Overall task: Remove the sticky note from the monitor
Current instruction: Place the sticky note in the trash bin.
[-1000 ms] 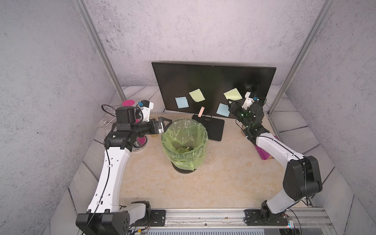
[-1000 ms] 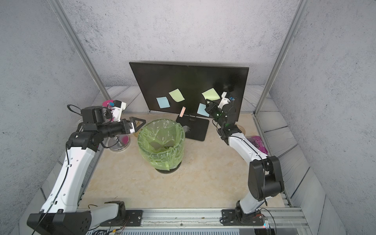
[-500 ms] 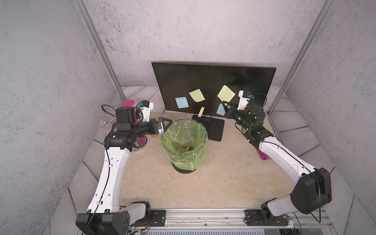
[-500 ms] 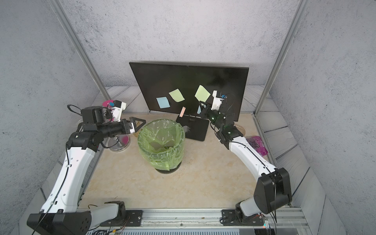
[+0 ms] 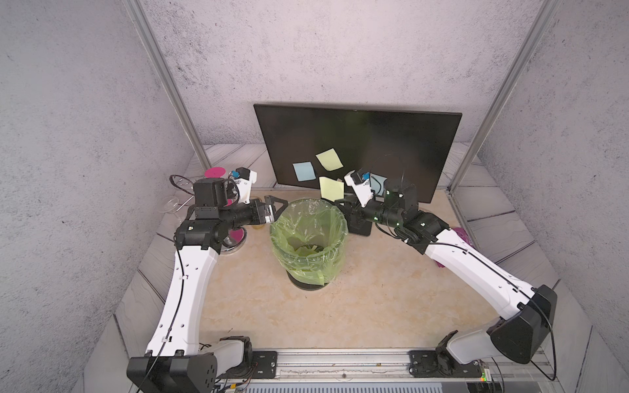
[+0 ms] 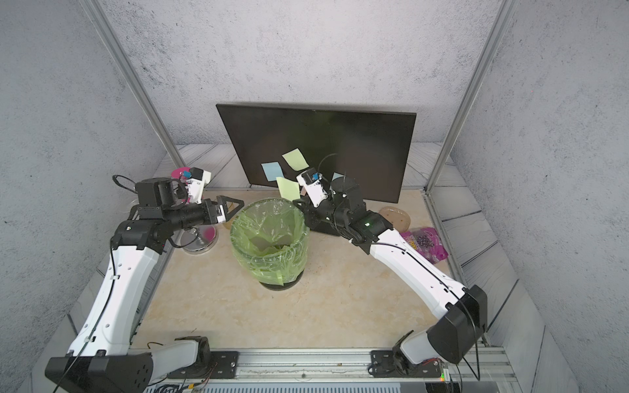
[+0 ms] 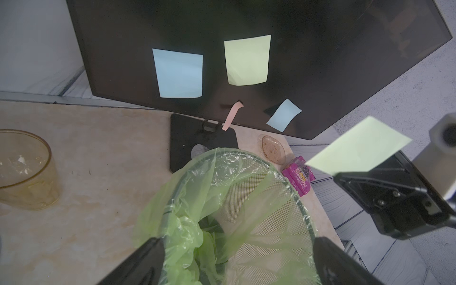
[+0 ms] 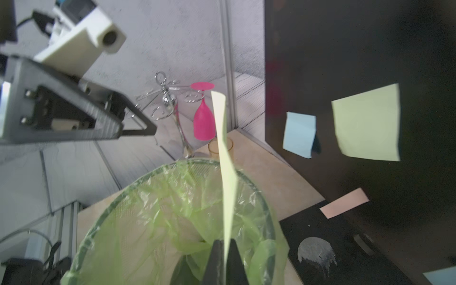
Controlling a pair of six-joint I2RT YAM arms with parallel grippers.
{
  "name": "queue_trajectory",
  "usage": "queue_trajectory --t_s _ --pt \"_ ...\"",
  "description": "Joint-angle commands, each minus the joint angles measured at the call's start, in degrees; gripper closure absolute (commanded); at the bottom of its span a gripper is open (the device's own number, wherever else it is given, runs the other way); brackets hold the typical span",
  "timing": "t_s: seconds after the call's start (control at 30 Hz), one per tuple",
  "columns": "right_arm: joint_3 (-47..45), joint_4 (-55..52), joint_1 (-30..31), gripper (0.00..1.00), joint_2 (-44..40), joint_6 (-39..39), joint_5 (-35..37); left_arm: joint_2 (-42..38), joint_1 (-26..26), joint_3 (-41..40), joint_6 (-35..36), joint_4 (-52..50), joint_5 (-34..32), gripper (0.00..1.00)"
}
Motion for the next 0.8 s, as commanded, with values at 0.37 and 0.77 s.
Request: queue_trajectory --t_s 0.37,0.77 --pt "9.8 -18.1 6.5 0.81 7.9 -11.0 6.4 -0.1 0.5 -0.4 0.0 1.0 0.2 0.0" --pt "3.8 -7.7 3.5 0.29 -0.6 -3.3 16.8 -0.3 0.5 -0.5 0.5 0.9 0.6 0.0"
